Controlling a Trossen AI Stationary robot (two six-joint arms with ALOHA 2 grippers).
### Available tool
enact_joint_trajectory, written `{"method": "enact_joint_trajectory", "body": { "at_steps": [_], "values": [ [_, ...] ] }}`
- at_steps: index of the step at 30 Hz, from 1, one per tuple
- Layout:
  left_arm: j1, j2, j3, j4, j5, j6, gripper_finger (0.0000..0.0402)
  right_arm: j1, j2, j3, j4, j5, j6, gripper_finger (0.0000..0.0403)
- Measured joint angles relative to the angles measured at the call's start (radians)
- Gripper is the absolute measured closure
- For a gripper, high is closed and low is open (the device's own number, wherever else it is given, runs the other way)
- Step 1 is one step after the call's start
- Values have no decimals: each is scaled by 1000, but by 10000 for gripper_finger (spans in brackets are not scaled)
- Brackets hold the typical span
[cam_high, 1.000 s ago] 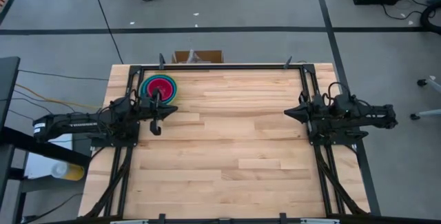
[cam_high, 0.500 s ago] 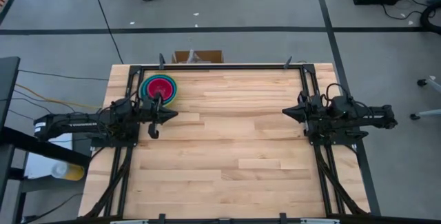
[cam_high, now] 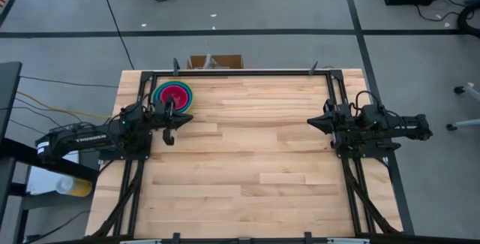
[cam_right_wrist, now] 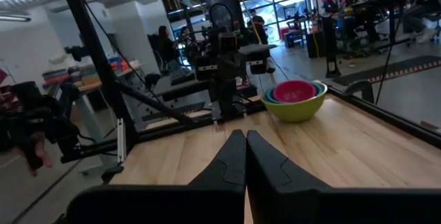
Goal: Nest bowls inside each other
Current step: Return to Home Position
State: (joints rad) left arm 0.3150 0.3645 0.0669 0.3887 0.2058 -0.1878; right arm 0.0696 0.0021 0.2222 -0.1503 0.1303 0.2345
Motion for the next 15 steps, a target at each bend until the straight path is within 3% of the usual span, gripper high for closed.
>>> {"method": "enact_joint_trajectory", "body": {
  "at_steps": [15],
  "values": [
    [2,-2,-58,143,-2,57,393,-1,4,-3,-8,6,-33,396]
  ]
}}
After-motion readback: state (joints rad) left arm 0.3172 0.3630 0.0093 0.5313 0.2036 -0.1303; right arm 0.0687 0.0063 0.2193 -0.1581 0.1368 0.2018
